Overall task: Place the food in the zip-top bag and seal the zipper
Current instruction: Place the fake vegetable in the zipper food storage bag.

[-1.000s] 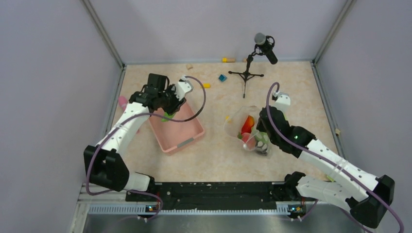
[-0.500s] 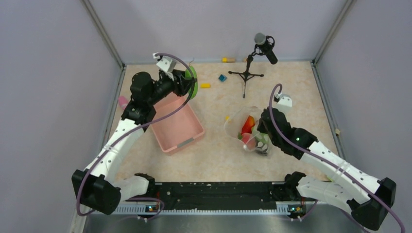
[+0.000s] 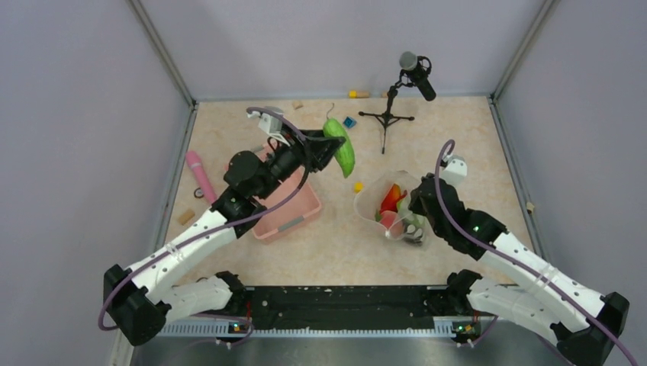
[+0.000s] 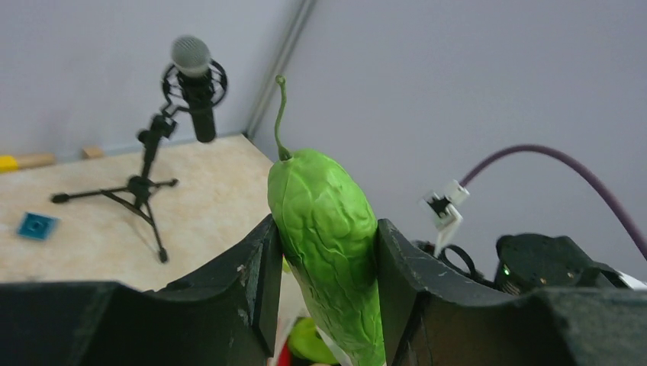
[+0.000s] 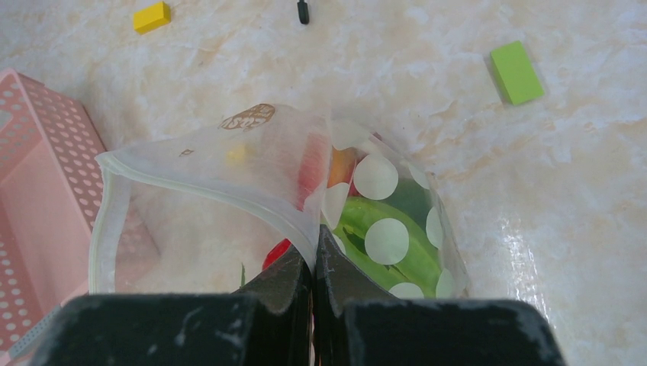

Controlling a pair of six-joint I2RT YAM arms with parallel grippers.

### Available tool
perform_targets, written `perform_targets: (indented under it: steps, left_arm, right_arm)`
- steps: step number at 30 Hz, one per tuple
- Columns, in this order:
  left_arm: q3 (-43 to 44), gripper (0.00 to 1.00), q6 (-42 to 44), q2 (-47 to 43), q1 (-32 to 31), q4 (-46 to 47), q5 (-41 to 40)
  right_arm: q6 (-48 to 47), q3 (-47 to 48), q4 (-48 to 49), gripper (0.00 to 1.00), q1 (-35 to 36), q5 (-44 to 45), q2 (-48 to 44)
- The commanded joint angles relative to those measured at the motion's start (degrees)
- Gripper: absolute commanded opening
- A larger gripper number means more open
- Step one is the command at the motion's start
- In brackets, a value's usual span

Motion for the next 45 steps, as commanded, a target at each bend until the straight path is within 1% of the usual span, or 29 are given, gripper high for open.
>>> perform_targets:
  steps: [1, 4, 8, 13, 16, 18, 21, 23, 26, 29, 32, 34, 36, 39, 42, 45]
  left_arm:
    - [-4.42, 0.00, -4.28, -0.44, -7.89, 6.45, -9.05]
    - [-8.17, 0.00, -3.42, 1.18, -13.77, 11.14, -16.22]
    - [-6.90, 0.00, 0.09, 6.00, -20.74, 11.96, -25.91]
    - [-4.85, 0.00, 0.41, 13.44, -24.66, 14.29, -29.58]
    - [-4.41, 0.00, 2.36, 17.16, -27.07, 15.29, -36.62]
    - [-4.75, 0.00, 3.05, 18.90, -28.54, 17.50, -39.80]
    - [-5.11, 0.00, 6.63, 22.07, -31.03, 22.42, -42.89]
    - [-4.74, 0.00, 7.61, 23.86, -32.08, 23.53, -43.83]
    - [-4.98, 0.00, 5.72, 25.13, -32.69, 23.03, -42.36]
    - [-5.57, 0.01, 5.76, 26.08, -33.98, 23.67, -41.05]
    - [-5.40, 0.10, 6.63, 26.85, -35.35, 23.44, -40.59]
    - [-5.37, 0.18, 6.83, 26.92, -35.89, 23.01, -40.74]
    - [-5.44, 0.36, 6.97, 26.55, -36.17, 22.42, -40.95]
    - [-5.62, 0.58, 7.23, 25.23, -36.54, 20.75, -40.45]
    - [-5.11, 0.79, 7.73, 23.44, -36.81, 17.24, -38.88]
    - [-4.13, 0.87, 8.04, 21.63, -37.07, 13.14, -37.62]
  right_arm:
    - [1.65, -1.49, 1.77, 0.00, -0.51, -0.25, -3.75]
    - [1.80, -2.42, 2.55, 0.00, -0.51, -1.96, -5.78]
    - [1.87, -3.12, 3.42, 0.00, -0.51, -4.04, -7.47]
    - [1.89, -3.23, 4.20, 0.00, -0.51, -5.38, -7.57]
    - [2.39, -3.17, 4.38, 0.00, -0.51, -5.72, -7.77]
    - [2.78, -3.28, 4.56, 0.00, -0.51, -5.63, -8.06]
    - [3.08, -3.38, 5.02, 0.00, -0.51, -5.65, -8.30]
    - [3.21, -3.27, 5.07, 0.00, -0.50, -5.78, -8.39]
    - [3.64, -3.43, 5.08, 0.00, -0.51, -5.40, -8.63]
    - [4.08, -3.39, 5.03, 0.00, -0.51, -4.86, -8.85]
    - [4.34, -3.36, 5.07, 0.00, -0.50, -4.58, -9.03]
    - [4.43, -3.39, 4.99, 0.00, -0.51, -4.59, -9.15]
    - [4.51, -3.37, 5.02, 0.00, -0.50, -4.51, -9.27]
    - [4.73, -3.38, 5.05, 0.00, -0.45, -4.09, -9.32]
    - [4.76, -3.33, 5.02, 0.01, -0.51, -3.95, -9.23]
    - [4.98, -3.22, 5.05, 0.01, -0.51, -3.75, -9.19]
